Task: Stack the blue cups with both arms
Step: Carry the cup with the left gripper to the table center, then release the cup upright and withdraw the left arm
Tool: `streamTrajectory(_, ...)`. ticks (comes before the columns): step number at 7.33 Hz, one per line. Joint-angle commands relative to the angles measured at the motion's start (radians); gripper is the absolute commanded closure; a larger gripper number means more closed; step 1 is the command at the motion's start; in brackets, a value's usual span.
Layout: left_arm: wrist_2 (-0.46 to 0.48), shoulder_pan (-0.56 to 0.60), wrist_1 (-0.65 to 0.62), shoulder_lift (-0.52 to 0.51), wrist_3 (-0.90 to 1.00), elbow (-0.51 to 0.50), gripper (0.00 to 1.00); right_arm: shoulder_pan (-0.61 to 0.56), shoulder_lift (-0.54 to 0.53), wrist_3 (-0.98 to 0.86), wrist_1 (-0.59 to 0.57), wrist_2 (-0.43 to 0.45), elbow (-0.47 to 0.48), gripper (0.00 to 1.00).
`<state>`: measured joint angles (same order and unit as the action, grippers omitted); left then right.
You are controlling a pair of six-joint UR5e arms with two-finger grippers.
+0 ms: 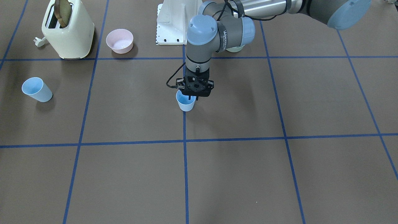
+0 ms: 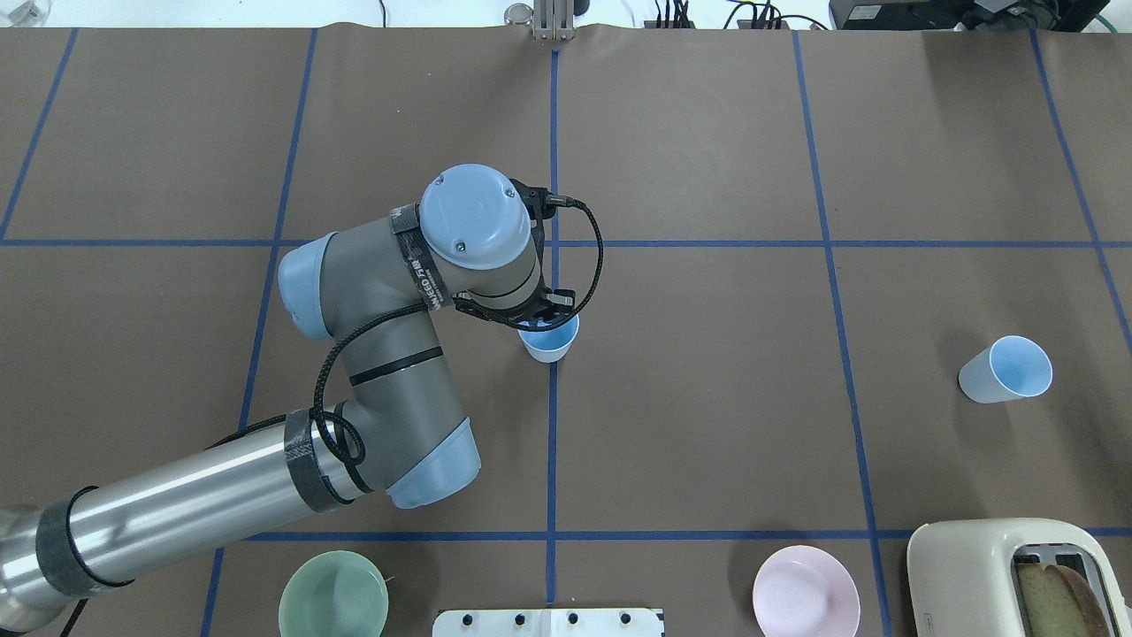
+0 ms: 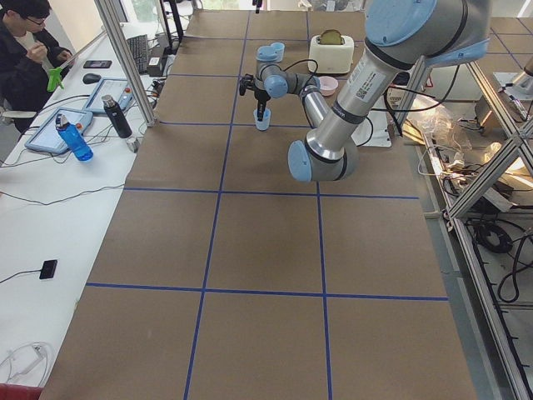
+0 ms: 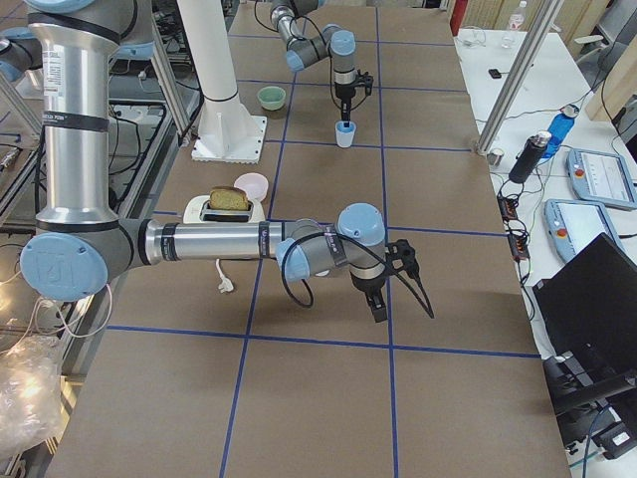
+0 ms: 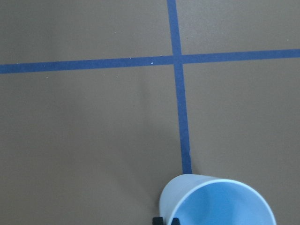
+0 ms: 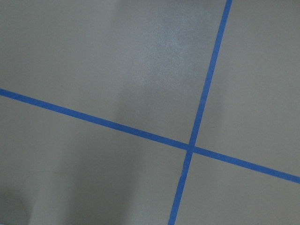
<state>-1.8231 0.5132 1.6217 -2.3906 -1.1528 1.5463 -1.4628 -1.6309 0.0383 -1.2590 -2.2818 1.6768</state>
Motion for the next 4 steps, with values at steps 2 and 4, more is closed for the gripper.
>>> streamTrajectory(2,-0.042,0.097,-0.076,0.026,0.130,0.116,0.01,-0.001,0.005,0.002,0.001,-0.005,0.009,0.00)
streamTrajectory(4,-0.198,0.320,-0.201,0.194,0.441,0.289,0.01,0.001,0.011,0.000,0.001,-0.051,0.041,0.00)
